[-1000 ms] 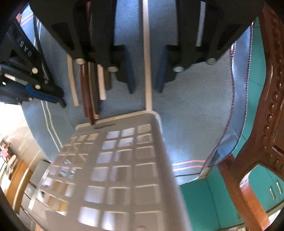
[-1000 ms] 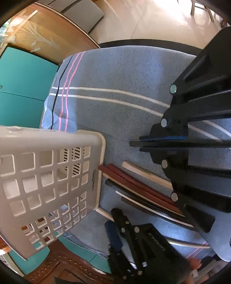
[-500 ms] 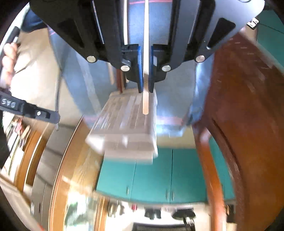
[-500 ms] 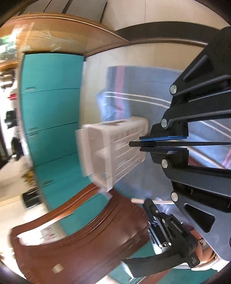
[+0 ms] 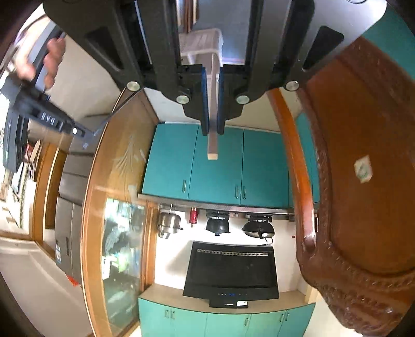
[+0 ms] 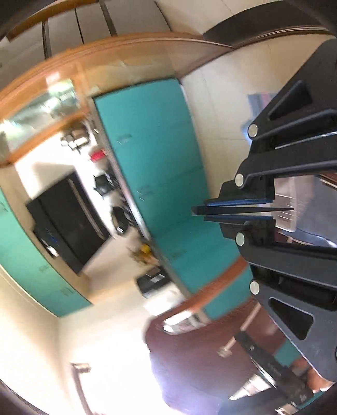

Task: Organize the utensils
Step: 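Lift both chopsticks over the white holder and open both tools to drop them in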

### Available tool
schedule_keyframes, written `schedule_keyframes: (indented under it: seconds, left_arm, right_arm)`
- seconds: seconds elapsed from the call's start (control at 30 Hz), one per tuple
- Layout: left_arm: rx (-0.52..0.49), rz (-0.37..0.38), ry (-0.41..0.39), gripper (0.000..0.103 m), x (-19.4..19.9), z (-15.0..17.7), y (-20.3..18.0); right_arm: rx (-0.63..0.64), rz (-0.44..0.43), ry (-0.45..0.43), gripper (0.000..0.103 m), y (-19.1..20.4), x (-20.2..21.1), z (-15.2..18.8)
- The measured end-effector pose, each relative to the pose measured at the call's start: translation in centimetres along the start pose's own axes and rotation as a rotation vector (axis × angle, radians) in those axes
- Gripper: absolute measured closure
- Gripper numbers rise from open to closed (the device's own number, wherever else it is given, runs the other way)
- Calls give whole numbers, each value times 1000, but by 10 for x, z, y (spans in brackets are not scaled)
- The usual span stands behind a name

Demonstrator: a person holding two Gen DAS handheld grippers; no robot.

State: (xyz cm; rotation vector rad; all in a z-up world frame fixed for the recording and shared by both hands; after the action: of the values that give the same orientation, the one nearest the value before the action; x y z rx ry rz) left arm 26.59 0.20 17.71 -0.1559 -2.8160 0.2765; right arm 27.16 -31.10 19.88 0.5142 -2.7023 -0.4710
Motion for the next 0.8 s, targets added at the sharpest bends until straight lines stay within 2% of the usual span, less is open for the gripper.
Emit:
schedule_keyframes:
  seconds: [0.1, 0.23, 0.37, 0.53, 0.57, 0.63, 0.67, 0.7, 0.8]
  left_arm:
    - [-15, -21, -17, 96, -16, -10, -6]
    - [-23, -50, -27, 96, -47, 0, -12]
    - [-21, -58, 19, 96, -83, 31, -13]
    - [12, -89, 93, 96, -114, 63, -6]
    - [14, -98, 105, 96, -117, 68, -5]
    - [10, -106, 115, 96, -117, 78, -3]
    - [11, -108, 117, 96, -116, 83, -1]
    - [14, -109, 118, 93, -115, 87, -1]
    - [22, -101, 126, 81, -107, 98, 2]
  right_arm:
    - [-27, 27, -33, 96, -16, -5, 5]
    - [-11, 114, 26, 96, -34, -35, 25]
    - [-13, 85, 105, 96, -45, -57, 52]
    - [86, 100, 151, 96, -37, -57, 78]
    - [108, 105, 168, 94, -36, -58, 82]
    - [129, 130, 193, 81, -39, -55, 86]
    - [120, 131, 194, 72, -42, -51, 87]
    - [93, 124, 185, 67, -48, -45, 87]
    - [-3, 110, 139, 66, -68, -22, 85]
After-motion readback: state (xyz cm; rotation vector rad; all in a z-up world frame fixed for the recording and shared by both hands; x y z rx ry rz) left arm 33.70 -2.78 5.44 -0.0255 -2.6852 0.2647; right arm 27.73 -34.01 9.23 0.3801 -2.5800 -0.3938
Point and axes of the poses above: each gripper's, at about its wrist camera, not at the fingertips, and x roughly against the way its jaws point, y to its left, z to its underside, the point moved 2 cm from there along -x, roughly the way its jaws point, and after that the axes turned 6 degrees about x, right-handed, at the moved point
